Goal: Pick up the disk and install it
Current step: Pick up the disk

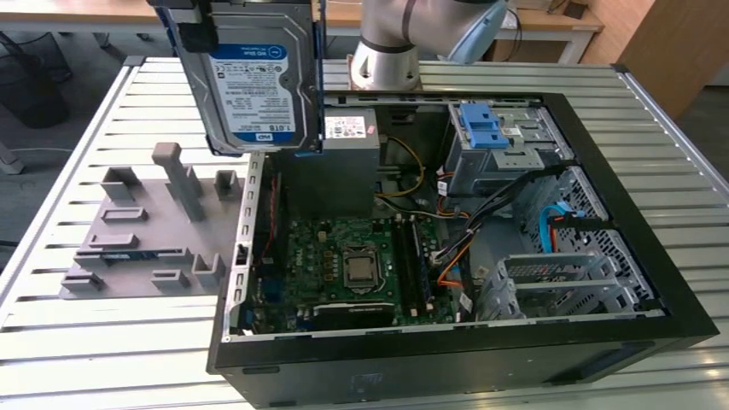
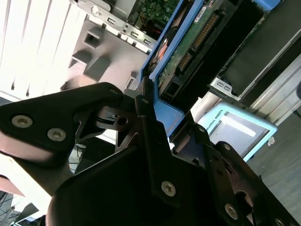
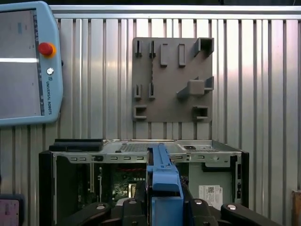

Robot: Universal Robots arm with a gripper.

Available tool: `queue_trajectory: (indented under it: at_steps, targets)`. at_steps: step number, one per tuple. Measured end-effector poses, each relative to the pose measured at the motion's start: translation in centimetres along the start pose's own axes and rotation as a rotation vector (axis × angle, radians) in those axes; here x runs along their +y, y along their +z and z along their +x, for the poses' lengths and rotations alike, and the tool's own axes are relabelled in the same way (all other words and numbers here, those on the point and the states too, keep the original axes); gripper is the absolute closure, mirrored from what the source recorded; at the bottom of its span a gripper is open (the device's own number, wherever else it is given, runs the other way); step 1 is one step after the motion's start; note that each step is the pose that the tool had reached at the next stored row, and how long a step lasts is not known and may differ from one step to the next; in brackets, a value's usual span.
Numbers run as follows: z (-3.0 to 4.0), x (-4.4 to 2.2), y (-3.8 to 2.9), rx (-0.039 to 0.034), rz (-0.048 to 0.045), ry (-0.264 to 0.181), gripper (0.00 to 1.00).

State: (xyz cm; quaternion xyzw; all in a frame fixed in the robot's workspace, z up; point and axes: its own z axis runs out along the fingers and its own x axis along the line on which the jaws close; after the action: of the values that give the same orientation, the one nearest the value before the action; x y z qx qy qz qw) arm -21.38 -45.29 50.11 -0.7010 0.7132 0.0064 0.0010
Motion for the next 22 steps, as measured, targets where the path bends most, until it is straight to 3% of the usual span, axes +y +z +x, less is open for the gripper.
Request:
queue_trajectory:
  at_steps: [2,22]
  targets:
    - [0.05,-0.64,0.03,-0.0001,0.0000,0.000,0.64]
    - [-0.08,-9.60,0.66,0.0000,0.0009,0.000,0.64]
